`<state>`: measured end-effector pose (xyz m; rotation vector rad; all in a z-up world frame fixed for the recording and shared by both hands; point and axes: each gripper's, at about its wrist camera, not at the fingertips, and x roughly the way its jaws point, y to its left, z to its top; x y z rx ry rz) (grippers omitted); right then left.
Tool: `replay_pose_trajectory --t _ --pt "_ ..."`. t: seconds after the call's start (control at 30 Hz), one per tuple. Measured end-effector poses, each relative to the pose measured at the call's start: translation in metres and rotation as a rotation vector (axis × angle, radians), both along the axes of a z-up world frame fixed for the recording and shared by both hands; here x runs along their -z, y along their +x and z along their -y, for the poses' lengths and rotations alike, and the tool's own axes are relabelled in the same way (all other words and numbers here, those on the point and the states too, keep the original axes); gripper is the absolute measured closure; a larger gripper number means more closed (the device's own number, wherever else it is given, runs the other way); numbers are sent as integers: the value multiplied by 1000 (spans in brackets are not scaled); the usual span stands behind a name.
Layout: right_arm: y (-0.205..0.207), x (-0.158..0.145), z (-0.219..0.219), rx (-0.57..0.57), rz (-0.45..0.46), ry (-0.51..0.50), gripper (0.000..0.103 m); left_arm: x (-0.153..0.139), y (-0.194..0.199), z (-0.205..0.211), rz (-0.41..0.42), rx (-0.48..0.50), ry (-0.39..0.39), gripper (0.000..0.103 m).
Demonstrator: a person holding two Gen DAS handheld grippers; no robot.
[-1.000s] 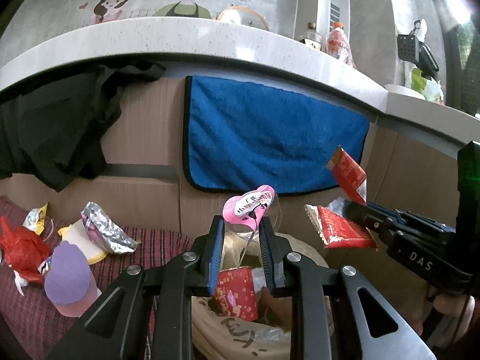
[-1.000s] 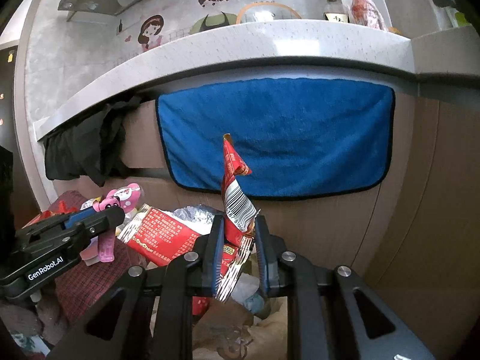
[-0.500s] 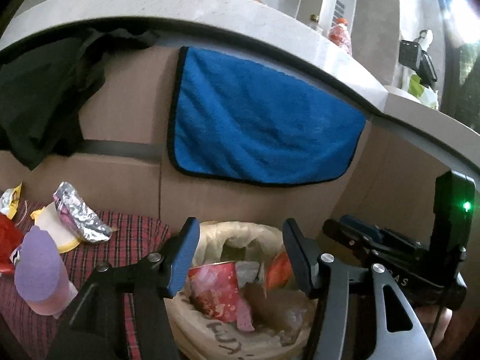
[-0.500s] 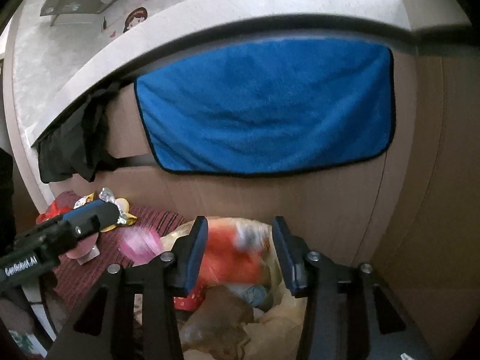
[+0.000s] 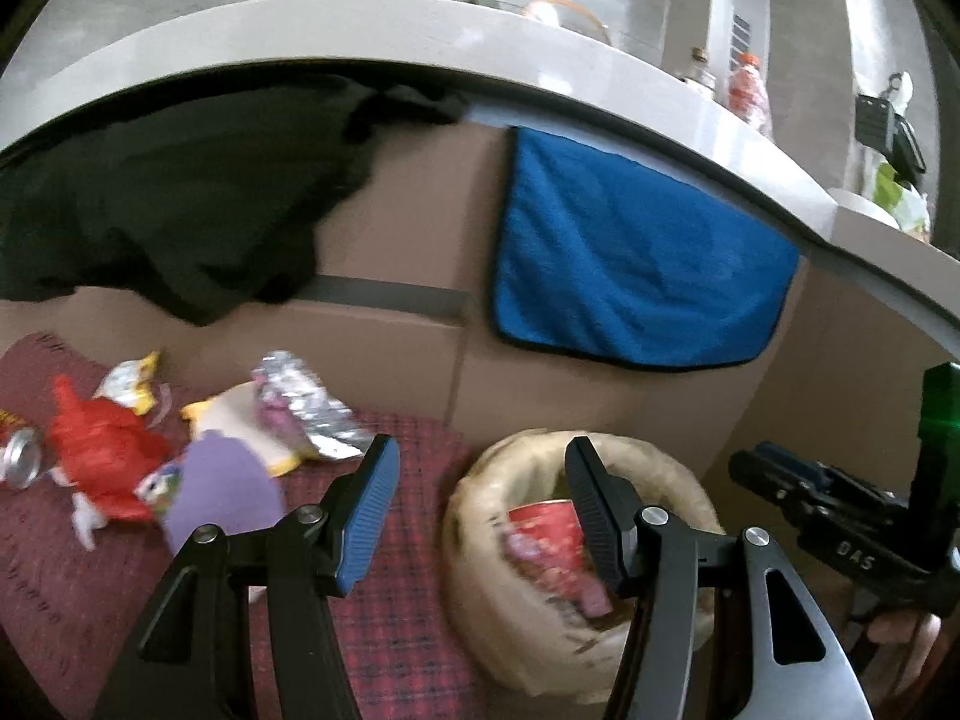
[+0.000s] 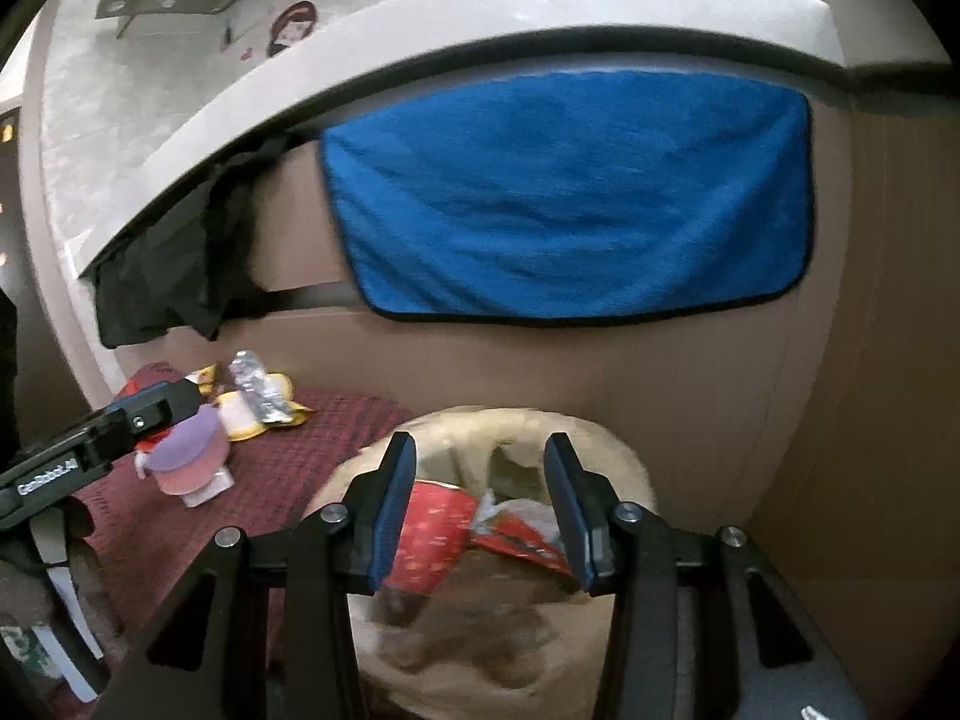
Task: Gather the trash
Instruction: 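Grasp the red can with the left gripper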
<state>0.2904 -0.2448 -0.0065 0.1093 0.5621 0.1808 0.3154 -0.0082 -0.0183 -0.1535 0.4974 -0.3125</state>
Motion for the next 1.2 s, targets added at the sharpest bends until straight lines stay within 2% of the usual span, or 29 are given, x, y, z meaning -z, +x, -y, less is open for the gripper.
replay_pose_trajectory --t 0.2,0.4,0.53,0.67,0.73,0.87,0.9,0.97,1.1,1.2 --pt "-9 -12 -49 -85 21 -19 61 -2 -13 -49 0 -72 -23 45" --pt "-3 -20 -104 -159 26 -37 61 0 -24 -118 -3 -142 -47 45" --pt "2 -20 -144 -215 21 -46 61 7 -28 -185 -2 -220 -61 44" --pt "10 -11 -184 -277 4 -52 61 21 -16 -272 -33 -324 -81 43" --pt "14 -3 -201 -305 -13 -57 60 33 -6 -317 -83 -383 -160 43" --pt "24 12 -223 -330 -40 -74 61 78 23 -404 -277 -479 -484 43" --pt "27 16 -227 -333 -45 -77 61 90 30 -416 -318 -494 -542 43" --pt "33 21 -232 -335 -51 -85 61 104 44 -424 -366 -505 -587 43" --pt "42 29 -237 -332 -56 -103 61 119 66 -420 -410 -521 -631 41" --pt "46 34 -238 -328 -59 -123 61 118 86 -412 -415 -537 -625 41"
